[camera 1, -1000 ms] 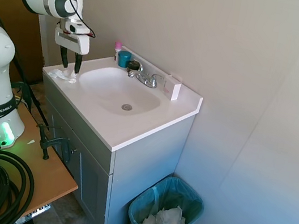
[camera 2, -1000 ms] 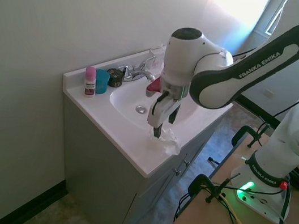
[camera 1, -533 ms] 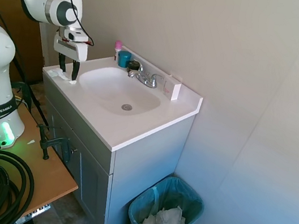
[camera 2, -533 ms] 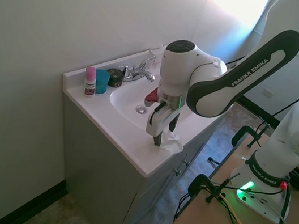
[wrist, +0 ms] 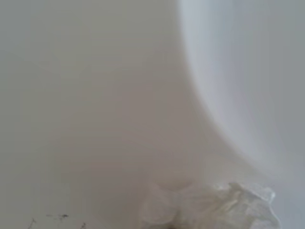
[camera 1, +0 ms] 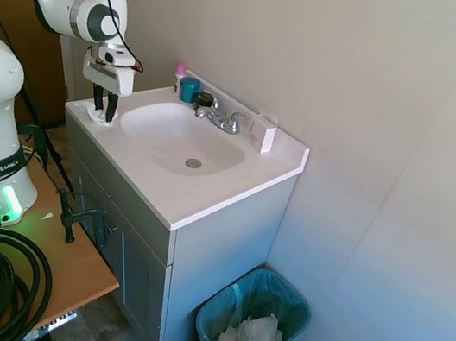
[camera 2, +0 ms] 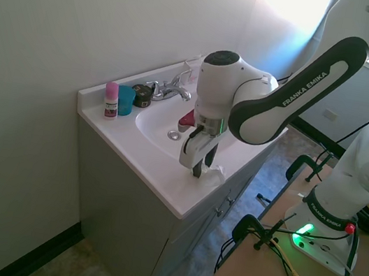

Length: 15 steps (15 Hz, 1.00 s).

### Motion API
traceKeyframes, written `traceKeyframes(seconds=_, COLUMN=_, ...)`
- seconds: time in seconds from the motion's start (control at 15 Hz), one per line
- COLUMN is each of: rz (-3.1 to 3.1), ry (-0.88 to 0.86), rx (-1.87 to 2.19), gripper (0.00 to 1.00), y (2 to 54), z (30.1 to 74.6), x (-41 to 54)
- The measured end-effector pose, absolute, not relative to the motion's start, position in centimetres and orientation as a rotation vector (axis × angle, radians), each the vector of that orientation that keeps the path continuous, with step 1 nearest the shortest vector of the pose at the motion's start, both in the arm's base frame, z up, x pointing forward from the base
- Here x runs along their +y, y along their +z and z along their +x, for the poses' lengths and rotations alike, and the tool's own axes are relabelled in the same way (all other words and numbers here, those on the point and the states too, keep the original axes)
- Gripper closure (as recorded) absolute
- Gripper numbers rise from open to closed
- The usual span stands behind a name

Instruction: Throw the tissue in the trash bin

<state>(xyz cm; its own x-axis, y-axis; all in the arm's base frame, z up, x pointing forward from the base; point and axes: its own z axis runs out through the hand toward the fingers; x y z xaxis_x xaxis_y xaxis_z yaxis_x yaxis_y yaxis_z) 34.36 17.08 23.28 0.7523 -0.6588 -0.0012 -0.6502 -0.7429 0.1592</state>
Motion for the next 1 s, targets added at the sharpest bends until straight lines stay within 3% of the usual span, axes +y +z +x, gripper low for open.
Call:
traceKeyframes(seconds=0.53, rz=2.849, ry=-0.095, rx=-1.123, gripper=1.00, y=25.7, z=35.8, x=16.3)
traceKeyframes(seconds=0.8, rz=2.913, ry=0.154, rx=-1.329, gripper=1.00, y=35.7, z=39.1, x=13.7)
traceKeyframes(seconds=1.0, rz=2.883, ry=0.410, rx=-1.603, gripper=1.00, y=44.6, z=41.5, x=6.0)
